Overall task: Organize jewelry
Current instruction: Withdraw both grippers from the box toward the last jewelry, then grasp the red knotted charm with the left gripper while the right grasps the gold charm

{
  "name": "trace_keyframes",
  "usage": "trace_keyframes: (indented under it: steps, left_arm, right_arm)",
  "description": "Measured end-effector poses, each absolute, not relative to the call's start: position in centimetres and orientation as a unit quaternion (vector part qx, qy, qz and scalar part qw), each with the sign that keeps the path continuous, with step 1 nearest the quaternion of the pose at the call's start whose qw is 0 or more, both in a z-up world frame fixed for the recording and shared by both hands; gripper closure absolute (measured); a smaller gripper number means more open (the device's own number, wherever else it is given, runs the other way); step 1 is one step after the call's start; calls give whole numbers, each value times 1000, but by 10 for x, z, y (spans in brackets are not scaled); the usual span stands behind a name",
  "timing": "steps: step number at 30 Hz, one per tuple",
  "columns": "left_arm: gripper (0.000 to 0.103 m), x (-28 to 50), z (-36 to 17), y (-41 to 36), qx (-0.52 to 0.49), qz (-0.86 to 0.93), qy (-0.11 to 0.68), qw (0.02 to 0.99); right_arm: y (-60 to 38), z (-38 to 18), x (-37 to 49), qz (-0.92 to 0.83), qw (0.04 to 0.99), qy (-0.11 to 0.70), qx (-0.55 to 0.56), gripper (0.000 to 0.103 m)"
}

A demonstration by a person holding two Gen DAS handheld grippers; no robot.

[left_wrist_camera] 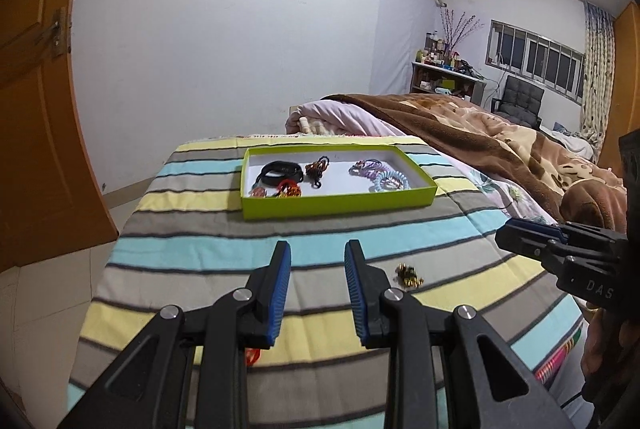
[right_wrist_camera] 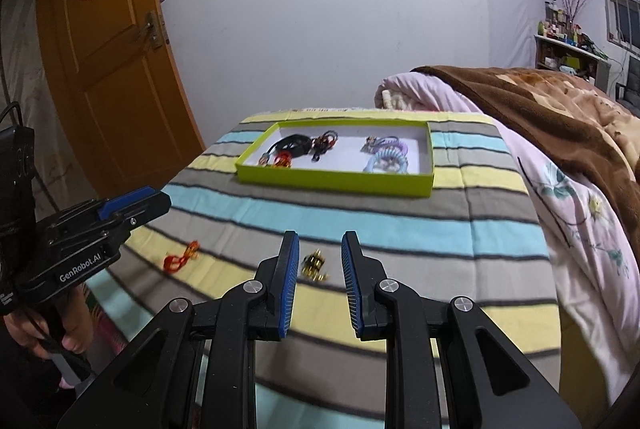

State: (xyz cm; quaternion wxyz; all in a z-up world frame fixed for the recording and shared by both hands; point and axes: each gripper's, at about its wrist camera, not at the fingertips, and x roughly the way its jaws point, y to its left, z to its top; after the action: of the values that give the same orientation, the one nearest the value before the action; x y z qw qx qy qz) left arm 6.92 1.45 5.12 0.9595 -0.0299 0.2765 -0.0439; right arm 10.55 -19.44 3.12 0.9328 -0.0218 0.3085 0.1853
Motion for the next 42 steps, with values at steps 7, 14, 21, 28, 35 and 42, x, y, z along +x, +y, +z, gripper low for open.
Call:
trace_keyframes:
  steps: [7,14,21,28,35,42]
  left_arm:
    - [74,48,44,16,-27,-40,278,959]
    - [74,42,36,21,-34,-40,286,957]
    - [74,43,27,28,-33,-29,295,954]
    - [74,47,17,39,-39,-20,304,952]
    - [61,58,0,45,-37,-18,327,944]
    - [61,69,-16,48,-34,-11,355,934]
  right_arm:
    - [-189,25,84,192,930,311,-36,80]
    - [-185,17,80,196,926,321,-43,80]
    - [-181,10,88,200,922,330,-41,80]
    - [-179,2,97,198,920,337,-37,72]
    - [-174,-9,111,193,916,349,-39,68]
    - [-162,-24,131,189,908,371,-46,68]
